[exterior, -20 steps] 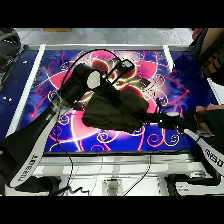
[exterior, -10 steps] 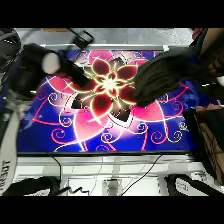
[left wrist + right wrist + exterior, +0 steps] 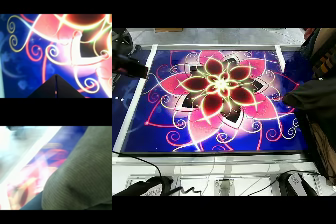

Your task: Fold the clothes and pants, and hang the long-sleeved shirts on hangers.

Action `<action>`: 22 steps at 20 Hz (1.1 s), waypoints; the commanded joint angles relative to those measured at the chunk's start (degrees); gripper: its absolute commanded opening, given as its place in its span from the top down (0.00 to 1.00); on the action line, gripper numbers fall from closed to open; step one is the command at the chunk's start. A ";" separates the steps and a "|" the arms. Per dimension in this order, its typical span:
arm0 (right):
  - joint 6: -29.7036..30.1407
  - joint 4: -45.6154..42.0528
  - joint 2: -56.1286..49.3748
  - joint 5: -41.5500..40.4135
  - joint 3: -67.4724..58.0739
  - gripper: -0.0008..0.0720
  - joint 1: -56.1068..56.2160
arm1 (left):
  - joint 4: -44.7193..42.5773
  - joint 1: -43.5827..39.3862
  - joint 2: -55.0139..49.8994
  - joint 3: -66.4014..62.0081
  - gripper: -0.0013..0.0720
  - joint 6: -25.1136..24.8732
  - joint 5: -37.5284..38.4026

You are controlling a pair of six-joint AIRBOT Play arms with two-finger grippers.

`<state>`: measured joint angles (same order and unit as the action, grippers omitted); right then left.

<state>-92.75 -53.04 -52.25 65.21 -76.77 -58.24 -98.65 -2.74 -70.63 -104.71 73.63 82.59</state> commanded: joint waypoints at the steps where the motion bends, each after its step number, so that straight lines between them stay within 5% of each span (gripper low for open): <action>1: -7.08 -15.30 1.46 15.47 -0.17 0.95 -14.32 | 0.31 3.63 1.09 -0.02 0.96 -0.11 1.49; 6: -7.13 -26.95 1.38 21.22 0.42 0.95 -21.86 | 3.30 3.54 0.85 0.00 0.96 -0.11 1.38; 7: -7.21 -26.91 1.27 20.57 0.42 0.86 -21.88 | 3.30 3.54 0.85 0.00 0.96 -0.11 1.07; 9: -7.78 -26.62 0.94 19.12 0.42 0.04 -21.88 | 3.28 3.54 0.85 0.00 0.96 -0.11 0.87; 13: -7.96 -25.40 0.31 17.66 0.42 0.09 -20.81 | 3.28 3.54 0.87 0.00 0.96 -0.11 0.85; 15: -9.66 -22.60 -0.63 17.51 0.42 0.35 -16.41 | 3.26 3.54 0.87 0.00 0.96 -0.11 0.85; 19: -6.14 -22.16 -3.23 13.99 0.42 0.71 4.22 | 3.28 3.54 0.87 0.00 0.96 -0.11 0.87; 22: -3.30 -22.25 -5.44 10.43 0.42 0.89 23.12 | 3.28 3.54 0.87 0.00 0.96 -0.11 0.87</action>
<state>-98.89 -75.44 -55.81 79.15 -76.36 -50.50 -95.44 0.75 -69.80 -104.71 73.54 83.46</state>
